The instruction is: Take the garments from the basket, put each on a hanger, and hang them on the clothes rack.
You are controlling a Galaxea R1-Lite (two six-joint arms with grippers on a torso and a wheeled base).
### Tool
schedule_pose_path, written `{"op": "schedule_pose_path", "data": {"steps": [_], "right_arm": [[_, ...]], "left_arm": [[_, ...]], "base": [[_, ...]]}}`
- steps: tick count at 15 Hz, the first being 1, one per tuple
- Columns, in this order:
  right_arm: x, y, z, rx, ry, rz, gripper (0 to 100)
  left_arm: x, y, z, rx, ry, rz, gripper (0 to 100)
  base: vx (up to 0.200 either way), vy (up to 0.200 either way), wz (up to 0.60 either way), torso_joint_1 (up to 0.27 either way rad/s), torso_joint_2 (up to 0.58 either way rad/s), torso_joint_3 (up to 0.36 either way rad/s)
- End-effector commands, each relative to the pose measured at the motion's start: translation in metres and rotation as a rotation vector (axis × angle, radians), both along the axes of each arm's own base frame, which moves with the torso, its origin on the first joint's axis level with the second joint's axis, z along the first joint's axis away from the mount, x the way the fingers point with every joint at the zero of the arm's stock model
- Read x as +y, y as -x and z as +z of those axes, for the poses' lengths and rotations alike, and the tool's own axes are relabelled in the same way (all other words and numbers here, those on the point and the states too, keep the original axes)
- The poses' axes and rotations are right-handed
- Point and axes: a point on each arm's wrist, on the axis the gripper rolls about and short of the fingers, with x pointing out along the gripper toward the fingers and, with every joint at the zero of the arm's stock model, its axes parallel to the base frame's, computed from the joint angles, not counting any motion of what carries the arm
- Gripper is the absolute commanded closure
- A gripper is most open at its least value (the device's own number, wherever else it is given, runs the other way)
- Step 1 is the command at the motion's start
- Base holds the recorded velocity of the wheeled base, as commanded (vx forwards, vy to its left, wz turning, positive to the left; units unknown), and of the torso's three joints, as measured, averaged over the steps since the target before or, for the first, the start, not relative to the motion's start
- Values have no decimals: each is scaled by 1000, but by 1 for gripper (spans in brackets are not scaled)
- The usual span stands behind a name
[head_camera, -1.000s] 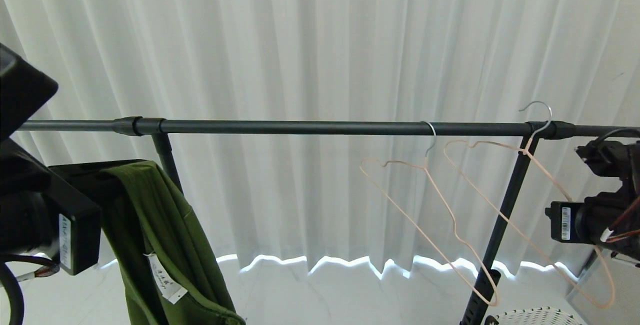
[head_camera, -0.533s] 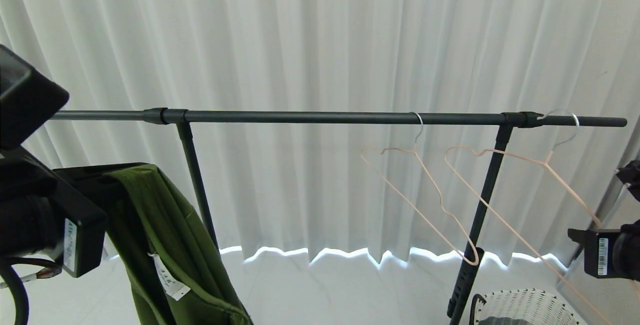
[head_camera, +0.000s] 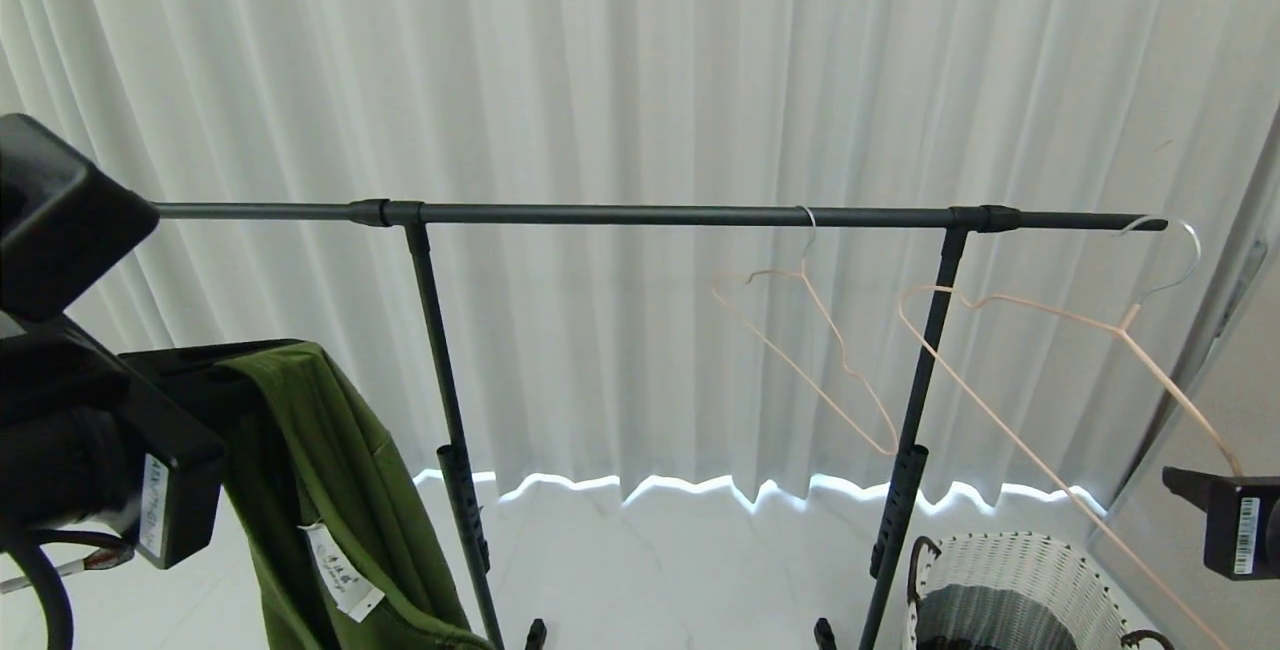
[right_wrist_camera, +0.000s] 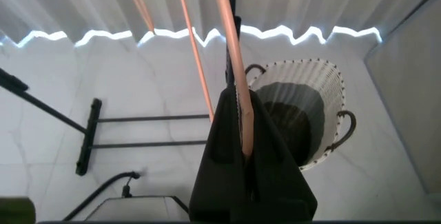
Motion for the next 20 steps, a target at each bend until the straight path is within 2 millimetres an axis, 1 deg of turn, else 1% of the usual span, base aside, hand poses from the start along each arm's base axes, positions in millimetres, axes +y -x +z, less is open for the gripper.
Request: {"op": "schedule_pose_path", "data": {"steps": [1,5,7,13,15,19,20], "right_arm": [[2,2,3,-16,-8,20,100],[14,7,14,-56,-38,122,100],[21,10,15,-57,-42,183,100],[43,23,12,-37,-39,374,100],[48,27,11,-32,-38,422,100],[64,48,8,5,-102,589,100],[68,56,5,22,-109,644,100]], "left_arm": [[-1,-1,-4,3,-3,1,100],[-3,-4,-8,-3,-3,1,100],[-4,-5,-8,1,-6,1,100],[-4,-5,-9,3,-9,4,100],[-4,-5,-9,3,-7,3,100],[-5,-6,-13,10,-47,-14,100],[-9,-10,-15,21,-58,-14,100]], "base": [[0,0,0,0,0,0],[0,0,0,0,0,0],[0,0,0,0,0,0],[0,200,0,3,3,0],[0,0,0,0,0,0],[0,0,0,0,0,0],[0,0,0,0,0,0]]}}
